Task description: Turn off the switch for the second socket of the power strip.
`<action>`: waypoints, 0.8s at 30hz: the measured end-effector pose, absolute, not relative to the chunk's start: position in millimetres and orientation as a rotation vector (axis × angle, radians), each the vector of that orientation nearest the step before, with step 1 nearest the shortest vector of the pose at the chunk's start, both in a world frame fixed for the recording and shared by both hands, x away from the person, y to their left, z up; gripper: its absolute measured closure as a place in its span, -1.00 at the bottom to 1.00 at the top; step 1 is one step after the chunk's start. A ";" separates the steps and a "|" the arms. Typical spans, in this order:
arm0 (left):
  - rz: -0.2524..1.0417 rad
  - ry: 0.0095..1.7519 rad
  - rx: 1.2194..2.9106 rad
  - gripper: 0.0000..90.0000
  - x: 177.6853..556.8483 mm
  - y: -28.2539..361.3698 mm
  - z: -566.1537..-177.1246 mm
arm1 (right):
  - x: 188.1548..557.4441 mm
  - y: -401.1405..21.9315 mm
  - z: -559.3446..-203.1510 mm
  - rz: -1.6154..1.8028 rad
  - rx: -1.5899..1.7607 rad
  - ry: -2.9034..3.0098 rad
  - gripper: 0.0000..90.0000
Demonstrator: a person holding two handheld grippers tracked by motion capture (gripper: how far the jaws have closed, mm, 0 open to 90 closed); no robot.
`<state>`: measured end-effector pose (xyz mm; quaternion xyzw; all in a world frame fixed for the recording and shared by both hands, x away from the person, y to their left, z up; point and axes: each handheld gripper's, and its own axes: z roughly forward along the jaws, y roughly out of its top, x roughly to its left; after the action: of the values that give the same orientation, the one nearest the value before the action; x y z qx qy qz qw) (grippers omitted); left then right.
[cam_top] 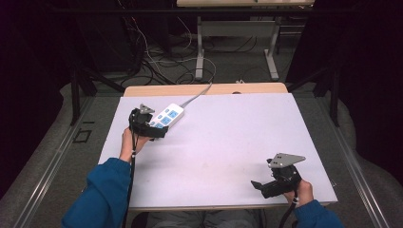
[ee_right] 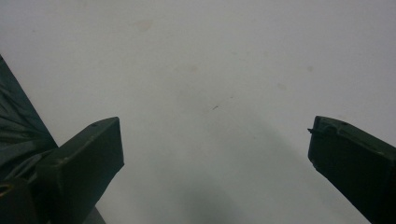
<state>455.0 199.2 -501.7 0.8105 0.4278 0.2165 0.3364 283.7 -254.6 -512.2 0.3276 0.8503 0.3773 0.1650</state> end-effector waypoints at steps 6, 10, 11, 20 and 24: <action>0.563 1.093 2.127 -1.00 442.3 197.0 -500.5 | 283.5 -254.9 -512.1 1.079 0.931 2.426 -0.94; 0.568 1.076 2.143 -1.00 432.9 195.3 -501.1 | 282.7 -254.5 -512.1 1.083 0.936 2.418 -0.94; 0.574 1.063 2.154 -1.00 430.9 195.3 -501.4 | 282.6 -254.5 -512.1 1.082 0.939 2.418 -0.94; 0.568 1.027 2.178 -1.00 408.2 194.1 -501.1 | 281.9 -254.2 -511.9 1.081 0.947 2.414 -0.94; 0.561 1.019 2.166 -1.00 396.1 194.5 -502.4 | 282.0 -254.2 -511.9 1.082 0.946 2.415 -0.94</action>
<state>396.1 194.5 -502.4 0.8300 0.3906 0.2149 0.3351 282.0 -254.2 -511.9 0.3321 0.8476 0.3797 0.1648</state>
